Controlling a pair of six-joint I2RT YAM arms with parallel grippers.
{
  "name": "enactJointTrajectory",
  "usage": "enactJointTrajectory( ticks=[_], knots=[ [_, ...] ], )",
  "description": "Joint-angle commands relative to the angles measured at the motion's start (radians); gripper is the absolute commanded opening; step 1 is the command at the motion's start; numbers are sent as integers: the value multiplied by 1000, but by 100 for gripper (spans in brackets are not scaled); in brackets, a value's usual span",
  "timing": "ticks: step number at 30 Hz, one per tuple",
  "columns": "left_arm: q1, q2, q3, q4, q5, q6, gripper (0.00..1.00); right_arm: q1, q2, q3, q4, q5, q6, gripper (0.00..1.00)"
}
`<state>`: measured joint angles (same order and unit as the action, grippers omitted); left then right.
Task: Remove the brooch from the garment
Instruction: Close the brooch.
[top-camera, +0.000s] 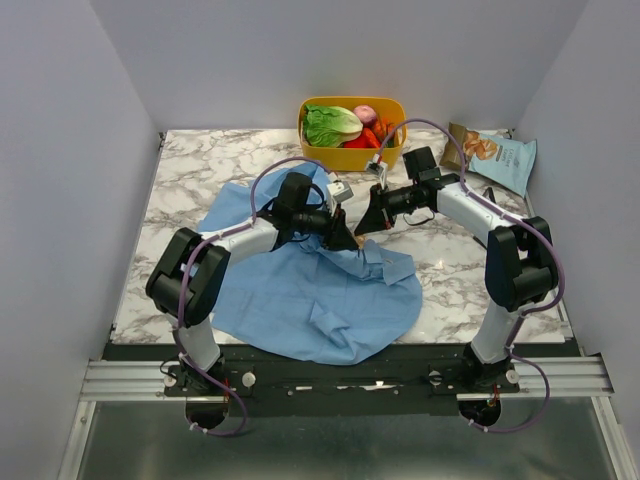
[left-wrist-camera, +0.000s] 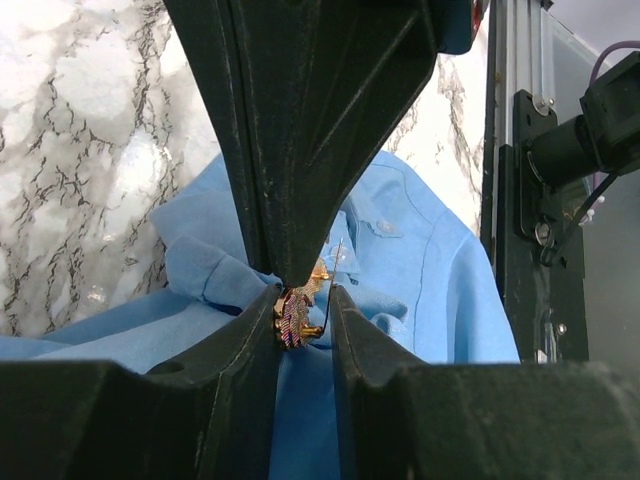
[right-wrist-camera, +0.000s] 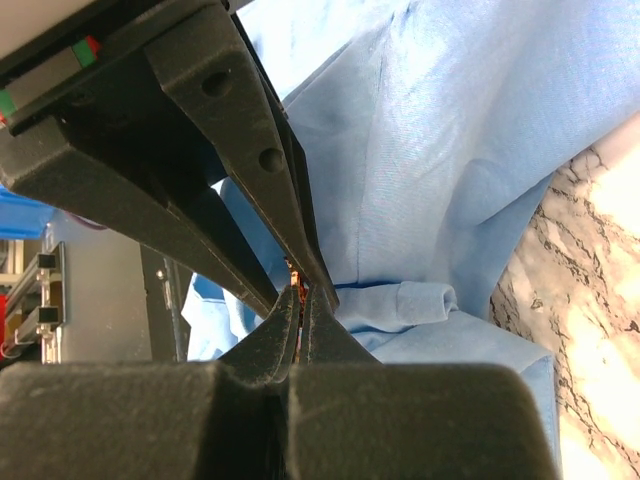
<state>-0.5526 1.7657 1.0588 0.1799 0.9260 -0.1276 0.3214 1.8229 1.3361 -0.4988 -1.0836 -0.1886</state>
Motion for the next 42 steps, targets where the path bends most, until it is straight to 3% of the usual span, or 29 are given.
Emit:
enactJointTrajectory(
  ticks=[1,14,24,35,42],
  knots=[
    [-52,18,17,-53,93,19,33,1,-36,9,100,17,9,0],
    [-52,20,18,-56,53,17,23,2,-42,5,105,8,11,1],
    [-26,-8,-22,64,117,-70,40,4,-39,2,106,17,8,1],
    [3,-6,-74,274,186,-237,41,1,-25,6,106,-9,24,0],
    [10,-12,-82,293,175,-248,41,2,-20,8,106,-24,32,0]
  ],
)
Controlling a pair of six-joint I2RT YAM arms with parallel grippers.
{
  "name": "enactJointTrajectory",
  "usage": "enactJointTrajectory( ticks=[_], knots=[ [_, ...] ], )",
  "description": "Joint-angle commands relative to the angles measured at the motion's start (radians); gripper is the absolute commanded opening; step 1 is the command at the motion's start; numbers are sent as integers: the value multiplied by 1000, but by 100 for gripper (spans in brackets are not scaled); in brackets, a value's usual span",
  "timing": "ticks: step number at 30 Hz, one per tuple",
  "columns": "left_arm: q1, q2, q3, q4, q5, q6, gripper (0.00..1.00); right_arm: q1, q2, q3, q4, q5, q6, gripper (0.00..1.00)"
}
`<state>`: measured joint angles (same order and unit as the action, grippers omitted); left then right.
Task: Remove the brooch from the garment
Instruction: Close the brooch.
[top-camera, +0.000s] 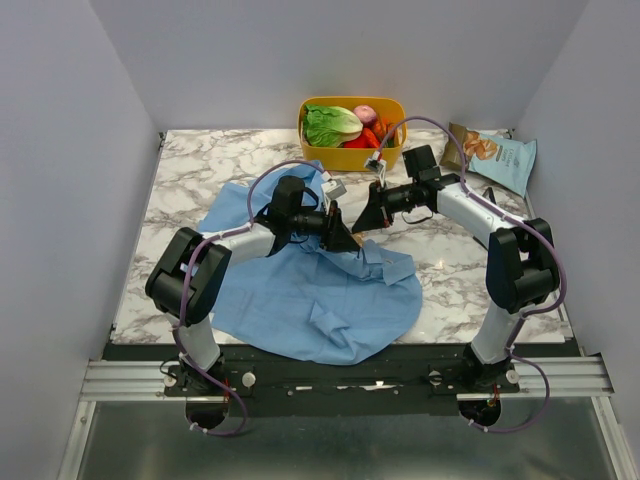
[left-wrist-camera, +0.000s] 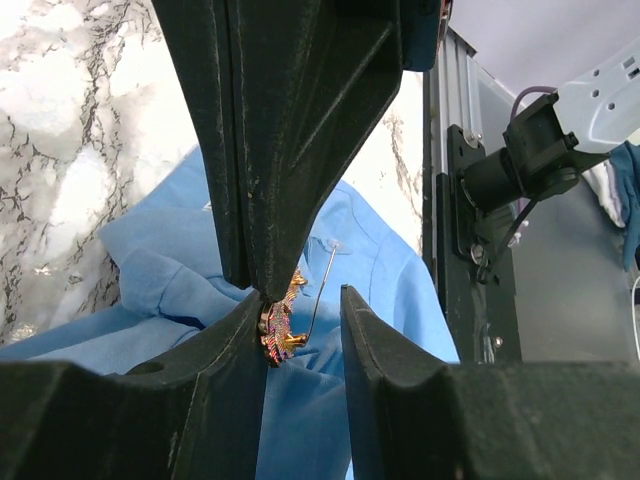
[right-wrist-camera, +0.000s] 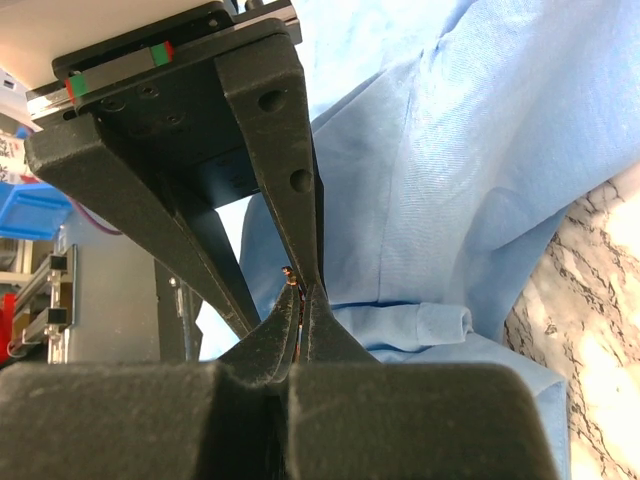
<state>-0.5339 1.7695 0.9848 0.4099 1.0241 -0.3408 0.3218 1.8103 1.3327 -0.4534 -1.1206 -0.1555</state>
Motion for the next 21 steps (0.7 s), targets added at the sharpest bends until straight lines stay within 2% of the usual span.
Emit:
enactJointTrajectory(
  ticks=[1,8,13,21],
  knots=[
    [-9,-18,-9,64,76,-33,41,2,-6,11,62,13,-3,0],
    [-3,-18,-15,75,30,-41,38,2,-8,10,62,13,-3,1],
    [2,-25,-18,70,-24,-41,30,2,-9,10,61,13,-1,0],
    [18,-33,-32,119,-24,-73,30,2,-6,8,62,15,-3,1]
  ],
)
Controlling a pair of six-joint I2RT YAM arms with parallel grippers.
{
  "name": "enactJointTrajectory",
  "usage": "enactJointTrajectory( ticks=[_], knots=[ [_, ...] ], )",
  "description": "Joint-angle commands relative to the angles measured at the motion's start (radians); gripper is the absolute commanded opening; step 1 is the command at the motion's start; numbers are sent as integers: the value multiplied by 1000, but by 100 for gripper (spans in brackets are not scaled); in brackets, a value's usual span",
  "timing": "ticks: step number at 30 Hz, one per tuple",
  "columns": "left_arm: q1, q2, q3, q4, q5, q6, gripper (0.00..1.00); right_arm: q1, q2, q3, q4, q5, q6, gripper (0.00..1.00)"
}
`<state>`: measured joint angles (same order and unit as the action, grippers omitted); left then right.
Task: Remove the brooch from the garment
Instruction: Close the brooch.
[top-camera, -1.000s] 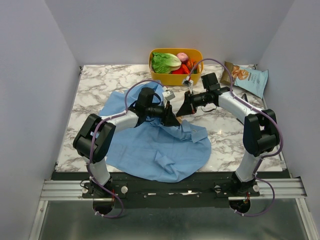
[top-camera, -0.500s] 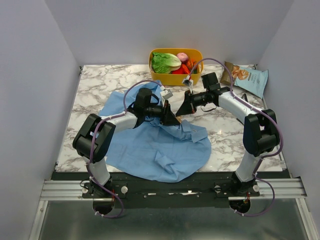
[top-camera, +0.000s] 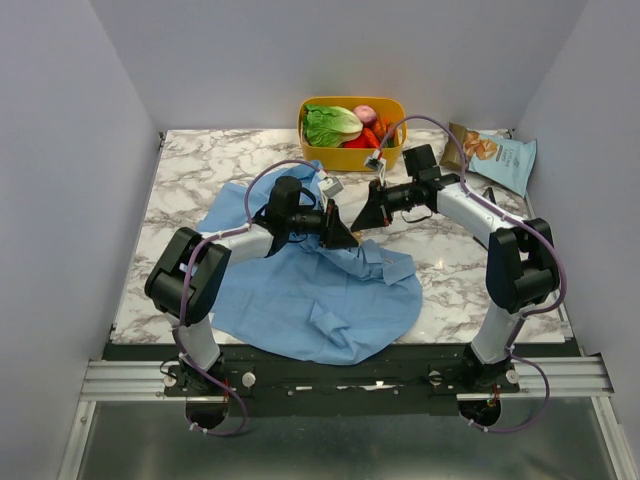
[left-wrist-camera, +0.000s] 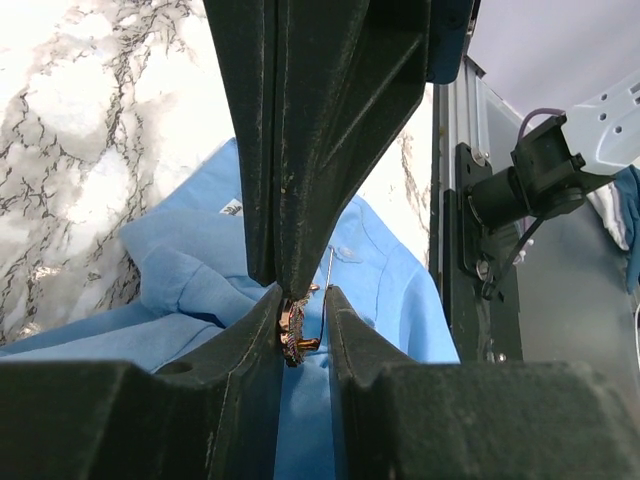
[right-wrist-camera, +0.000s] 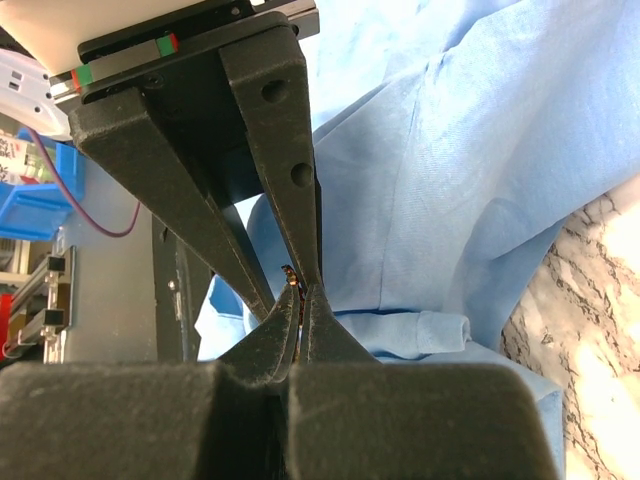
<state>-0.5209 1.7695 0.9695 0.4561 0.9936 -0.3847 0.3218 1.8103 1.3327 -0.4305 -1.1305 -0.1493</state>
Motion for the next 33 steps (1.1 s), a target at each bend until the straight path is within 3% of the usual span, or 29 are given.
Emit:
enactJointTrajectory(
  ticks=[1,19,33],
  knots=[
    [5,-31,-18,76,7,-32,29,2,-6,8,38,25,-9,1],
    [5,-15,-14,90,14,-62,24,2,-5,6,39,29,-13,0],
    [12,1,-25,165,51,-121,29,2,-3,5,39,35,-18,0]
  ],
)
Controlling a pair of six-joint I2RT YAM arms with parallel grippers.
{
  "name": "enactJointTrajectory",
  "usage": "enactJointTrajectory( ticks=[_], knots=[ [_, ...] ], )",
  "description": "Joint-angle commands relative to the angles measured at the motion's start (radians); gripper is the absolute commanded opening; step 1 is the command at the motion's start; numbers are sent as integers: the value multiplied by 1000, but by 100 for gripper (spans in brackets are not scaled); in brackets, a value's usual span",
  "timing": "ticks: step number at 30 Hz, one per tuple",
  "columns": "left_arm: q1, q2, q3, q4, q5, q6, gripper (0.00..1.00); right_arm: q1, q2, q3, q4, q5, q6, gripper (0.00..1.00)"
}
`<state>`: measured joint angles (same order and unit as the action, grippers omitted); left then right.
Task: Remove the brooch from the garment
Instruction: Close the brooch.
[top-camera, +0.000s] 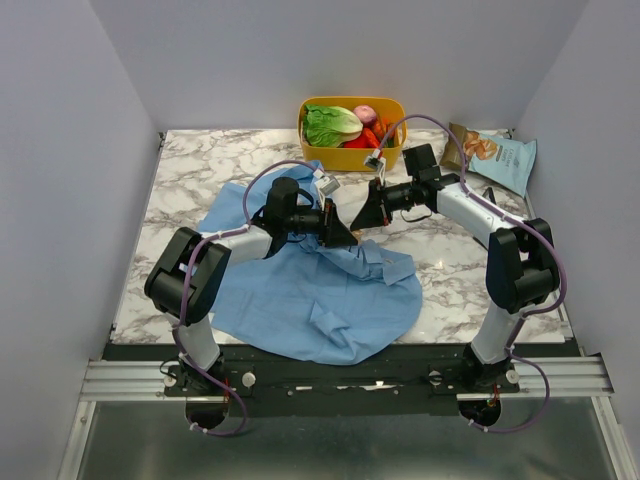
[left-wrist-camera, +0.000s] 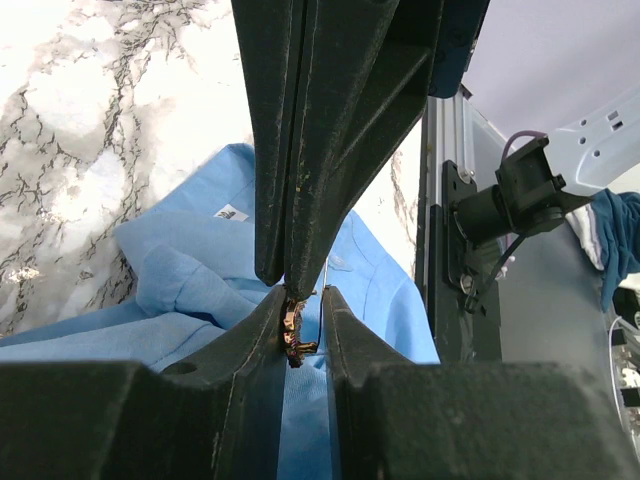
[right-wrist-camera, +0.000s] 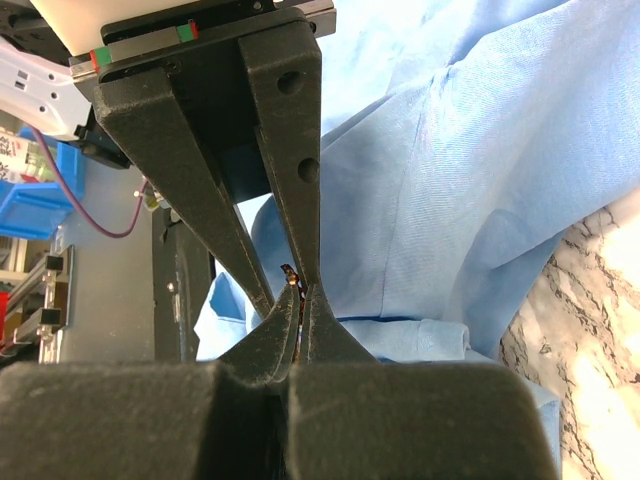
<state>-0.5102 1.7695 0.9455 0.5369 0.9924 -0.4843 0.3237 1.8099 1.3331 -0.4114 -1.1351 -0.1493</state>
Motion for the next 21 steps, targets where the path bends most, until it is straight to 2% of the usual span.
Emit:
enactJointTrajectory(
  ticks=[1,5,14,21],
  knots=[
    [1,1,-2,90,54,-30,30,-2,-3,5,19,43,-19,0],
    [2,11,4,89,55,-39,31,0,-4,5,19,44,-22,0],
    [6,18,9,81,46,-42,24,-2,-9,3,20,46,-22,0],
    [15,18,6,104,46,-63,25,-2,-14,1,19,52,-26,0]
  ],
)
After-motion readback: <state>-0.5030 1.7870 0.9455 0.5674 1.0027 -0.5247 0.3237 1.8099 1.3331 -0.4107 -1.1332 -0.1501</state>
